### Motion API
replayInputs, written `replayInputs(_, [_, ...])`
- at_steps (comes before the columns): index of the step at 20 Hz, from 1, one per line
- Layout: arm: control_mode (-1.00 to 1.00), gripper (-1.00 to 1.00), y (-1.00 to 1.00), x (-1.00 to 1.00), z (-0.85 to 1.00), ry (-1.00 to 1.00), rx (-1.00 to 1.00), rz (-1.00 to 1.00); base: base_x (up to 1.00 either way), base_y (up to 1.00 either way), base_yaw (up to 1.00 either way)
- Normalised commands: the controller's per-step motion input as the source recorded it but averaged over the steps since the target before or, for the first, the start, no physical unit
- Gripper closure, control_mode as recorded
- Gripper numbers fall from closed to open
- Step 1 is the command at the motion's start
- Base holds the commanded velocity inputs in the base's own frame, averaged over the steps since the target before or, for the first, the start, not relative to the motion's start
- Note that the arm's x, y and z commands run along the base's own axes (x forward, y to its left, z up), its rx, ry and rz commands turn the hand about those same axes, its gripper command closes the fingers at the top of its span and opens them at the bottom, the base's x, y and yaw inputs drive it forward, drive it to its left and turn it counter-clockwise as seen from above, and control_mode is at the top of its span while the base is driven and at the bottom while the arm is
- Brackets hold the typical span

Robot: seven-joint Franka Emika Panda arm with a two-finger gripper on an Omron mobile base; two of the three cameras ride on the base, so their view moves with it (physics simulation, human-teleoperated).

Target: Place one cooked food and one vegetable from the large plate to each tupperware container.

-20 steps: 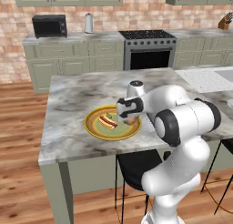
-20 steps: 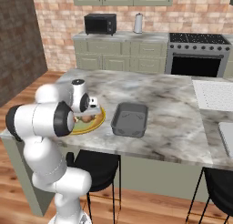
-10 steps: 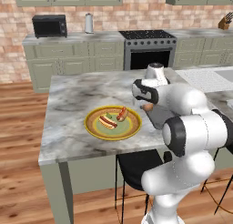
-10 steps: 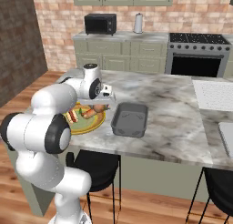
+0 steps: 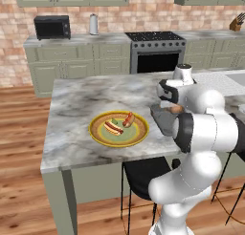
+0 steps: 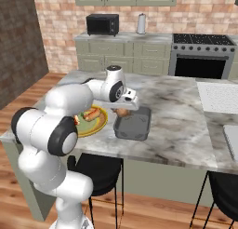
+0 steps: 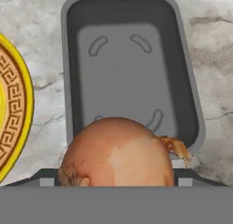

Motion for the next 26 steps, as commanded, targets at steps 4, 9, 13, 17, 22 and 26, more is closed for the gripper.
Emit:
replayInputs(4, [-1.0,1.0,-0.55,0.01,-0.17,0.0,0.03,-0.08,0.0,0.0,0.0])
replayInputs(9, [-1.0,1.0,-0.22,0.07,-0.47,0.0,0.0,-0.02,0.0,0.0,0.0])
replayInputs(13, [-1.0,1.0,-0.33,0.32,-0.41,0.0,0.0,0.0,0.0,0.0,0.0])
replayInputs(17, [-1.0,1.0,-0.15,0.28,-0.21,0.0,0.0,0.0,0.0,0.0,0.0])
replayInputs(22, [-1.0,1.0,0.0,0.12,-0.17,0.0,0.0,0.0,0.0,0.0,0.0])
replayInputs(26, [-1.0,1.0,0.0,0.13,-0.29,0.0,0.0,0.0,0.0,0.0,0.0])
